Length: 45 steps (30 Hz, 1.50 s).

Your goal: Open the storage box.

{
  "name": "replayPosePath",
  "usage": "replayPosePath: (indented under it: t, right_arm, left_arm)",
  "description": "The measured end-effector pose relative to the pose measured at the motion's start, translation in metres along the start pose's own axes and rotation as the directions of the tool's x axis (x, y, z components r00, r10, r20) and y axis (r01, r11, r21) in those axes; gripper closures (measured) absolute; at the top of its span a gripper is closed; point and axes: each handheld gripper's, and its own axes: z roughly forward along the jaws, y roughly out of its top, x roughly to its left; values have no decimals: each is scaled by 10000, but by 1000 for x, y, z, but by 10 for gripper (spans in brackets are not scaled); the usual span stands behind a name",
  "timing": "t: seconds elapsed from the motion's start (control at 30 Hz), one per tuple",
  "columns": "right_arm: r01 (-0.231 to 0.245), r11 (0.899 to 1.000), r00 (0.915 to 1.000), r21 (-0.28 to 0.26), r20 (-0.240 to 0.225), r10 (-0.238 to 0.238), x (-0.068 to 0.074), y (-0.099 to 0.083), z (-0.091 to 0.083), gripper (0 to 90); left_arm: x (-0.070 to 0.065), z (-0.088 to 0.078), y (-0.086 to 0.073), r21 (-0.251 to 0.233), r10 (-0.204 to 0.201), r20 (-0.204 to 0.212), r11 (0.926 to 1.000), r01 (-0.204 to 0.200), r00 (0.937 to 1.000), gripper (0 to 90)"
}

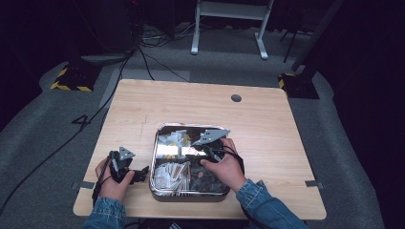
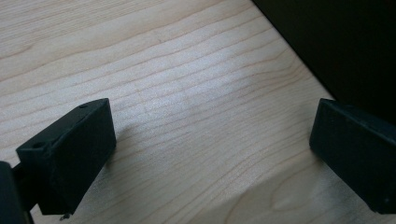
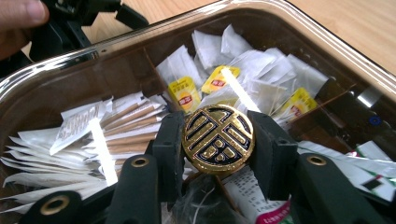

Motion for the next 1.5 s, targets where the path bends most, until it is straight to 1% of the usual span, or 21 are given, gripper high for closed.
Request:
replayPosePath:
  t: [0.2,0.23,0.33,0.43,0.6,0.83,0.87,0.9,0.93,0.97,1.0,1.07,1.1,1.13,1.17,1.27,1.33,1.37,1.4,1.43,1.5]
  right_arm:
    - [20,9997,10000,-260,48,-18,-3,6,-11,586]
    - [-22,9992,10000,-404,64,25,-4,7,-17,586]
    - [-44,9989,9999,-465,89,48,-6,8,-23,586]
    - [-103,9982,9997,-598,224,117,-12,9,-36,586]
    - [-184,9982,9992,-572,335,204,-17,10,-47,586]
    - [-227,9970,9984,-739,495,264,-26,8,-68,586]
    - [-227,9970,9984,-739,495,264,-26,8,-68,586]
    - [-232,9971,9979,-728,592,275,-30,6,-75,586]
    - [-232,9971,9979,-728,592,275,-30,6,-75,586]
    - [-273,9971,9967,-706,746,325,-35,2,-82,586]
    - [-273,9971,9967,-706,746,325,-35,2,-82,586]
    - [-353,9970,9950,-696,913,416,-40,-1,-89,586]
    - [-474,9964,9931,-709,1039,547,-46,-6,-97,586]
    - [-474,9964,9931,-709,1039,547,-46,-6,-97,586]
    - [-638,9953,9909,-729,1142,719,-52,-11,-105,586]
    - [-782,9938,9882,-786,1257,877,-58,-16,-112,586]
    - [-933,9923,9841,-817,1434,1044,-65,-21,-120,585]
    - [-1055,9909,9795,-834,1631,1180,-71,-27,-127,586]
    - [-1055,9909,9795,-834,1631,1180,-71,-27,-127,586]
    - [-1183,9895,9740,-834,1842,1319,-78,-33,-134,586]
    - [-1323,9877,9677,-832,2051,1469,-84,-40,-141,585]
  left_arm:
    - [0,0,0,36,22,68,10000,-23,10000,5]
    - [1,0,0,38,39,83,10000,-40,10000,5]
    - [1,0,1,63,73,132,10000,-74,9999,5]
    - [2,1,1,16,138,187,9999,-138,9997,3]
    - [2,1,1,16,141,211,9999,-141,9997,3]
    - [3,1,2,12,174,234,9998,-174,9996,2]
    - [3,1,2,12,174,234,9998,-174,9996,2]
    - [3,2,2,11,186,219,9998,-186,9996,2]
    - [3,2,2,11,186,219,9998,-186,9996,2]
    - [3,2,2,10,172,228,9999,-173,9996,2]
    - [3,2,2,10,172,228,9999,-173,9996,2]
    - [3,2,2,13,177,227,9998,-177,9996,2]
    - [3,2,2,11,176,224,9998,-177,9996,2]
    - [3,2,2,11,176,224,9998,-177,9996,2]
    - [3,2,2,8,174,218,9998,-174,9996,3]
    - [3,2,2,5,186,205,9998,-186,9996,3]
    - [3,2,2,7,187,209,9998,-187,9996,3]
    - [3,2,2,10,199,226,9998,-199,9995,2]
    - [3,2,2,10,199,226,9998,-199,9995,2]
    - [3,2,2,28,197,272,9998,-197,9994,2]
    - [4,2,2,37,220,288,9997,-221,9993,2]
